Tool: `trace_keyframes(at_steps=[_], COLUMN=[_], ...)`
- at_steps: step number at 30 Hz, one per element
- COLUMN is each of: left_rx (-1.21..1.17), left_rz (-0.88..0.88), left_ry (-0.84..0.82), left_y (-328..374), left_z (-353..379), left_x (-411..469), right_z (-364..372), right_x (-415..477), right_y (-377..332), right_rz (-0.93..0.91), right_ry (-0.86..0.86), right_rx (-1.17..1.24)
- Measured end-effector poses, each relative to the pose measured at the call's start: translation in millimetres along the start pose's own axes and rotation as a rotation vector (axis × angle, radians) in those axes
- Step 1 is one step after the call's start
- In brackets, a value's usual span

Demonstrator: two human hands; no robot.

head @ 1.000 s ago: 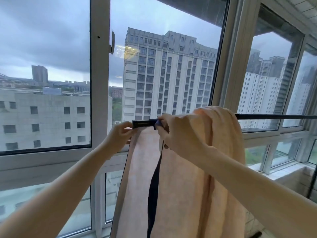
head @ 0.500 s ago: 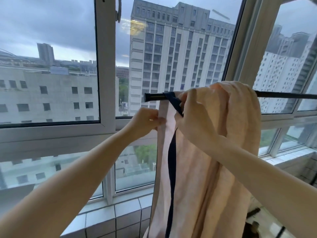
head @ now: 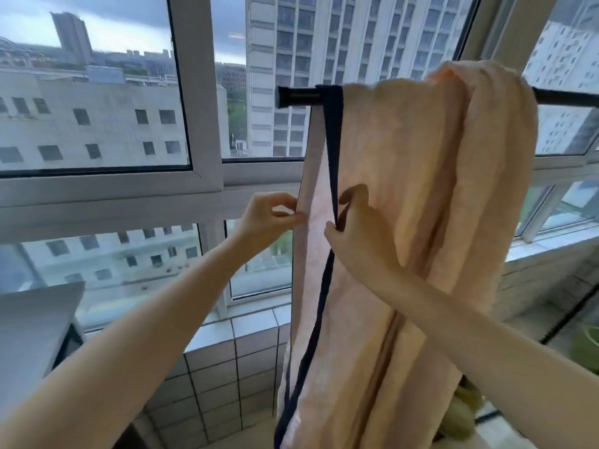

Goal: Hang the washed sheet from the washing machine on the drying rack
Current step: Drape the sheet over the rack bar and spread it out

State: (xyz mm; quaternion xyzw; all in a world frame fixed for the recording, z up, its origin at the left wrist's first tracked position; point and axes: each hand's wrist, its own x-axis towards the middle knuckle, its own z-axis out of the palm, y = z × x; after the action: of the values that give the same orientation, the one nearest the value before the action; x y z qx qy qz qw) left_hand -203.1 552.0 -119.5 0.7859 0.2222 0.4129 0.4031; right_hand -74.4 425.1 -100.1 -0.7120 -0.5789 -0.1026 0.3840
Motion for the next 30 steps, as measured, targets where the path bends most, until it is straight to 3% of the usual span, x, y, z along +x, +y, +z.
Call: trace_keyframes(at_steps=[5,11,18,25,30], left_rx=[0.016,0.025,0.104,0.166,0.152], left_rz=[-0.048,-0.07,-0.061,-0.028,-0.063], left_ry=[0.008,-0.013,-0.014,0.148,0.033], left_y=[-20.5,-35.8,-50.7,-59.5,-68.4], left_z=[12.1,28.7,34.8,24.3,27.6], left_x=[-18.8,-35.6,-45.8,-45.6,-62.1], right_z=[26.8,50.4,65.3,66.9,88.3], right_x=[-27.7,-54.4,-71.9,-83.7,-90.0], right_y=[18.8,28.8,26.1,9.3,30.3], right_rz=[0.077,0.092,0.19,0.159,0.101], right_ry=[-0.107,-0.227,-0.374,-0.386,-0.514], right_rx=[-0.223,-0.219,0.237,0.522,0.178])
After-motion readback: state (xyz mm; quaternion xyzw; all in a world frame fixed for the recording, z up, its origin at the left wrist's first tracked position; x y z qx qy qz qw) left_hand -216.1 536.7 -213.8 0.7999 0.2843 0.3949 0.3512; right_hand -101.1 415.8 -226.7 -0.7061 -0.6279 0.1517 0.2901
